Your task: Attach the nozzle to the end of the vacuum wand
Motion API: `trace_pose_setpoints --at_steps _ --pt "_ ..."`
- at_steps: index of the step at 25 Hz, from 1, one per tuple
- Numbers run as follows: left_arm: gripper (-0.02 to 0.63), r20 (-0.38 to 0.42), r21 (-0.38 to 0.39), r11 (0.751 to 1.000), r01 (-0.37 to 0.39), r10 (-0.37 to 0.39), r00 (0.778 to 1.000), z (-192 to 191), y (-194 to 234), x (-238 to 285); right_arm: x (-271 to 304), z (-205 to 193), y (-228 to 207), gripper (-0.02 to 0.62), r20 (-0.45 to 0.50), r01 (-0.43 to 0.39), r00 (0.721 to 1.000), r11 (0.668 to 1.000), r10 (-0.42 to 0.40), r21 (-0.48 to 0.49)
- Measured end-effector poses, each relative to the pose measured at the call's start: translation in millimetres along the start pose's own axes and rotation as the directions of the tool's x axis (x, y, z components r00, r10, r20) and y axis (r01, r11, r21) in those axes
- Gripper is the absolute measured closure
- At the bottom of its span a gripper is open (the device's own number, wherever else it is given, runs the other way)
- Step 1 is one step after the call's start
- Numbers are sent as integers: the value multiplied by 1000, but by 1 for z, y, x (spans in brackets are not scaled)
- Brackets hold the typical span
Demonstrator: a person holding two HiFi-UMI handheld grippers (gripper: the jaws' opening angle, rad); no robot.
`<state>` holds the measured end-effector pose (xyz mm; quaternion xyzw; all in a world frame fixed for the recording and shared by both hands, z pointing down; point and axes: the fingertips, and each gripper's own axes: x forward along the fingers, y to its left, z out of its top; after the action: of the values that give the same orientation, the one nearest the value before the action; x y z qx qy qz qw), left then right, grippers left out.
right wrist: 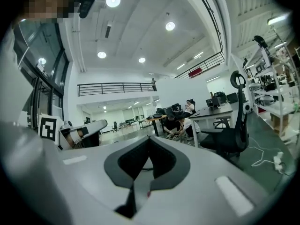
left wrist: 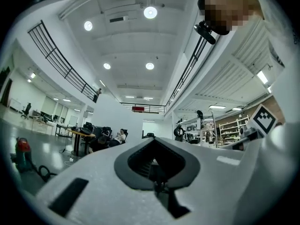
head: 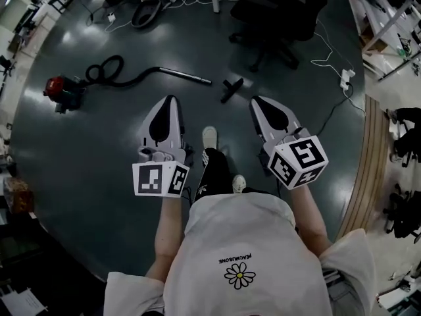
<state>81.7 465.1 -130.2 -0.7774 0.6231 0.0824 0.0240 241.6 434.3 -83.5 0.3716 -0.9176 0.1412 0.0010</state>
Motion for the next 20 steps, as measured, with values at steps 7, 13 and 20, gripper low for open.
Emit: trace_pose_setpoints --at_steps 7,13,20 --pt "604 54 -92 996 -5 10 999 -22 76 82 93 8 -39 590 -35 51 998 998 -52 -31" --pt "604 53 -53 994 96 -93 994 -23 143 169 194 38 -69 590 -27 124 992 992 -125 -34" --pt "604 35 -95 987 133 -130 991 -45 224 226 266 38 -85 590 -64 212 975 977 -211 0"
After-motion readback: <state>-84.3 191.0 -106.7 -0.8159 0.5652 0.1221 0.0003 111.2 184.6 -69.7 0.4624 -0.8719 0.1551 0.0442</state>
